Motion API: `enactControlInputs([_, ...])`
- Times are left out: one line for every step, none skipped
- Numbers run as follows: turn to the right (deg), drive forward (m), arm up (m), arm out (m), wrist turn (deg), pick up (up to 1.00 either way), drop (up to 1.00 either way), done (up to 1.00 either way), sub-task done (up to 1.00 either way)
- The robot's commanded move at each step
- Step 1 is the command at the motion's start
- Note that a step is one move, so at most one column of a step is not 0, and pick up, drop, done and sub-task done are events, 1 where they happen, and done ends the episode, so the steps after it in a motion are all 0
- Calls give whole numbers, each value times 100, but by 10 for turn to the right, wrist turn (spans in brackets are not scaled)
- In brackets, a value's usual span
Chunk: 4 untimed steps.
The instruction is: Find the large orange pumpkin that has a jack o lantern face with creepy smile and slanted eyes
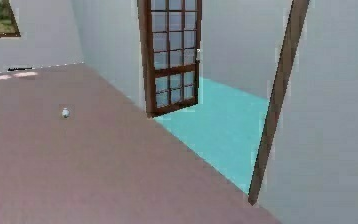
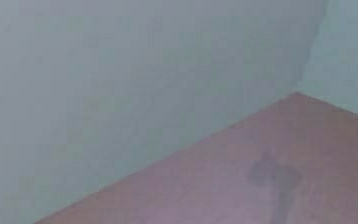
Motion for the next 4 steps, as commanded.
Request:
enactControlInputs([0,100,0,0,0,0,0,0,0])
enactControlInputs([-180,0,0,0,0,0,0,0,0])
enactControlInputs([0,5,0,0,0,0,0,0,0])
enactControlInputs([450,0,0,0,0,0,0,0,0])
